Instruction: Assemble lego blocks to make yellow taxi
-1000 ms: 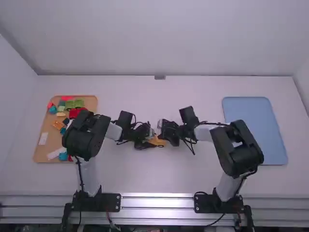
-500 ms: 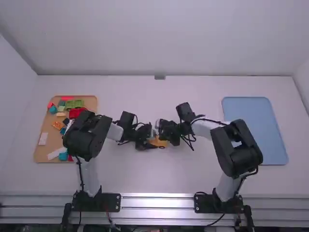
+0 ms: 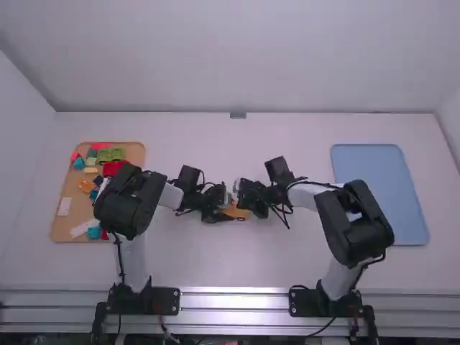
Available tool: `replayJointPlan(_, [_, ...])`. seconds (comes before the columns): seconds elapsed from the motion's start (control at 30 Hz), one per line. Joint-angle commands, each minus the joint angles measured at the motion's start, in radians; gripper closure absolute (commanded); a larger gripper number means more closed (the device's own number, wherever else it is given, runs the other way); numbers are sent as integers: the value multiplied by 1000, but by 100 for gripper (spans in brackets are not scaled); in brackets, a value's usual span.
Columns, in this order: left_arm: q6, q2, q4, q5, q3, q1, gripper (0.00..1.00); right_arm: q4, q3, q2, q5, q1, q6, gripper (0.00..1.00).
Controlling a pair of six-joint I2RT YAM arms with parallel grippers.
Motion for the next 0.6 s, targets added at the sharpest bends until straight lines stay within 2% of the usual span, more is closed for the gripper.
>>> replayJointPlan(0.0, [-27,16,-18,-31,-3,11,71,-39,-53,37,129,-15,5,100])
replayJointPlan(0.17, [-27,16,-11,-31,-3,11,73,-34,-64,37,148,-14,10,100])
replayJointPlan(0.33, [-27,16,-7,-31,-3,13,73,83,-127,37,173,0,69,100])
replayJointPlan(0.43, [-27,16,-6,-31,-3,12,72,151,-137,29,120,-10,69,100])
replayJointPlan(0.57, [-32,16,-8,-31,6,14,71,240,-135,-51,-55,-36,51,100])
